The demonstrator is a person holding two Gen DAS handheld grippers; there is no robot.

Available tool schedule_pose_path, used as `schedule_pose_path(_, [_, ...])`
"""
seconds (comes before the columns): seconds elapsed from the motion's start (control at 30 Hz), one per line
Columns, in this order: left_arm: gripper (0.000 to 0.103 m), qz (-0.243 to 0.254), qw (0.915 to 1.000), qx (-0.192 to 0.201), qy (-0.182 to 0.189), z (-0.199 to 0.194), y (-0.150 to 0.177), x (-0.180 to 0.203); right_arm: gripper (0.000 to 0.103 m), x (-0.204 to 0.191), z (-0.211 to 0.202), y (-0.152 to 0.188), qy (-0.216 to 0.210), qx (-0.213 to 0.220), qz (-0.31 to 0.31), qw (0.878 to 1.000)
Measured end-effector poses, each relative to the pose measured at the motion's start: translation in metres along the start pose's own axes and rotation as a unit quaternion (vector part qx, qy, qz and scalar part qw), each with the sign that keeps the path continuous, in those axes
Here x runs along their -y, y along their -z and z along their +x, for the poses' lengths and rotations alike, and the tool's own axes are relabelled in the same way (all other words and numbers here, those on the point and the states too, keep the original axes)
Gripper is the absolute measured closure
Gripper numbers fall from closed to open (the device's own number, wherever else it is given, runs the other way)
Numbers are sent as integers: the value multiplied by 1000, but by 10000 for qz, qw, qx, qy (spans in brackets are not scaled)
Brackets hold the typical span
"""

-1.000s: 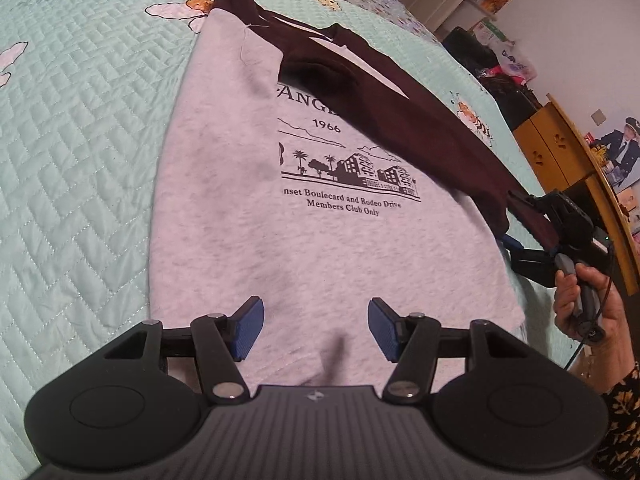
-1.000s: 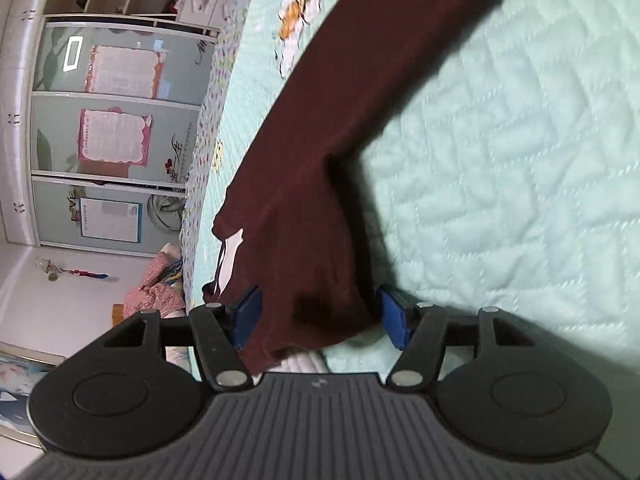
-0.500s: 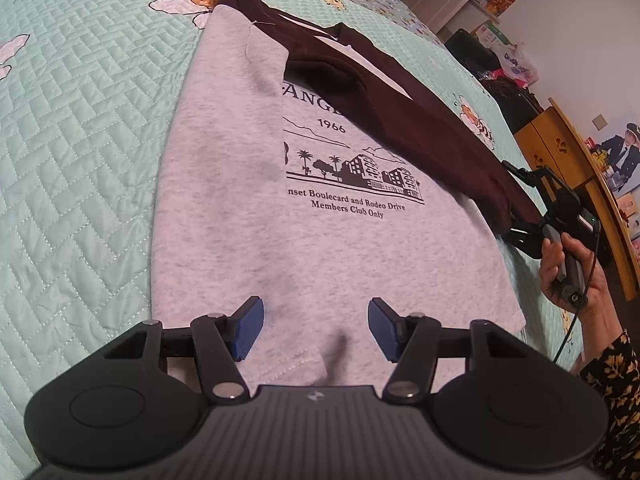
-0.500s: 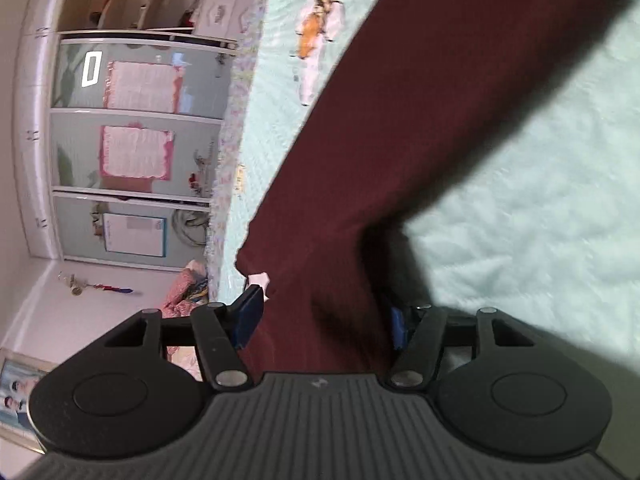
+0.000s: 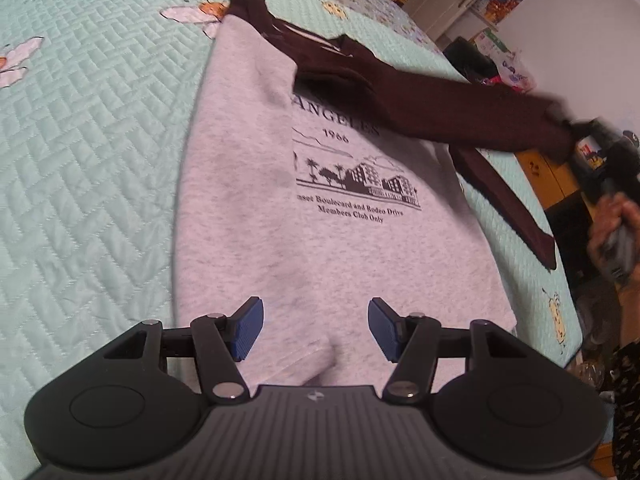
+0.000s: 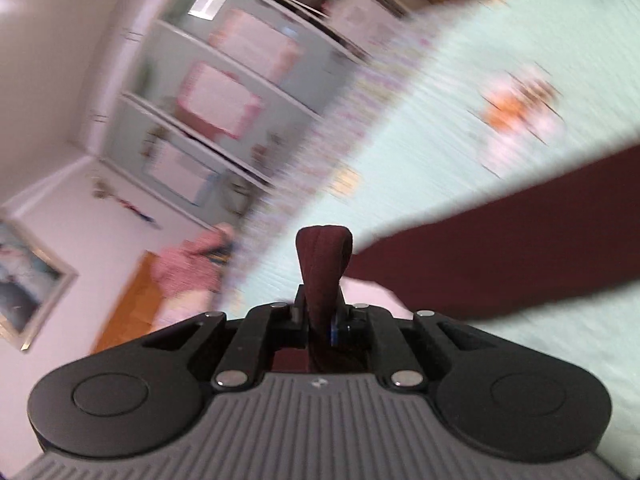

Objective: Fold clothes

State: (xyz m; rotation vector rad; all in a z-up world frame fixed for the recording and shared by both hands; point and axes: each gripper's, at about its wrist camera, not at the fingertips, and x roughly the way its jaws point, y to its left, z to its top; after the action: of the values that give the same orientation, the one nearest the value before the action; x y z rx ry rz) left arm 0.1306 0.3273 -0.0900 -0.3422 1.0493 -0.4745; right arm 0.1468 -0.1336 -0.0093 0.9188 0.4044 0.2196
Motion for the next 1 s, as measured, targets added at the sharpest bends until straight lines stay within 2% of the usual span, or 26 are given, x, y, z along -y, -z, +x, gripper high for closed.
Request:
schedule_pose_path(0.1, [42,-142,9998,112,20,-9,2,-10,93,-41,-13,-6,-257,287,-303,9988])
schedule_pose_path(0.17, [42,-252,9996,162,22,-13,2,-18,93,-51,-24,-2,-125,336,-273,9990])
schedule_pose_path(0.27, [42,-390,9990,202,75,-18,2,-28,93,-45,-35,16,292,333,-269,9987])
schedule_pose_path(0.43, [42,-444,9986,278,61,-24,1,-31,93,6,-41,58,1018,105,527,9934])
schedule_pose_path(0.5, [41,-455,9985,297,62,-26,1,-32,93,29,-38,76,1134,-85,857,9898])
schedule_pose_path(0.57, [41,-473,9985,288,27,-25,1,-33,93,41,-32,90,1059,-187,888,9902])
schedule_pose_path(0.73, [41,-543,9982,249,-86,-26,1,-34,93,32,-22,90,955,-126,428,9944])
schedule_pose_path(0.87, [41,-663,9970,384,-100,-39,1,-36,93,-16,-10,72,576,-157,-581,9965])
schedule_pose_path(0.93, [41,-716,9962,479,-131,-50,2,-37,93,-37,-2,100,374,-548,-1426,9876])
schedule_pose_path(1.0, [41,-756,9954,574,-156,-61,3,-38,93,-55,6,133,174,-995,-2284,9683])
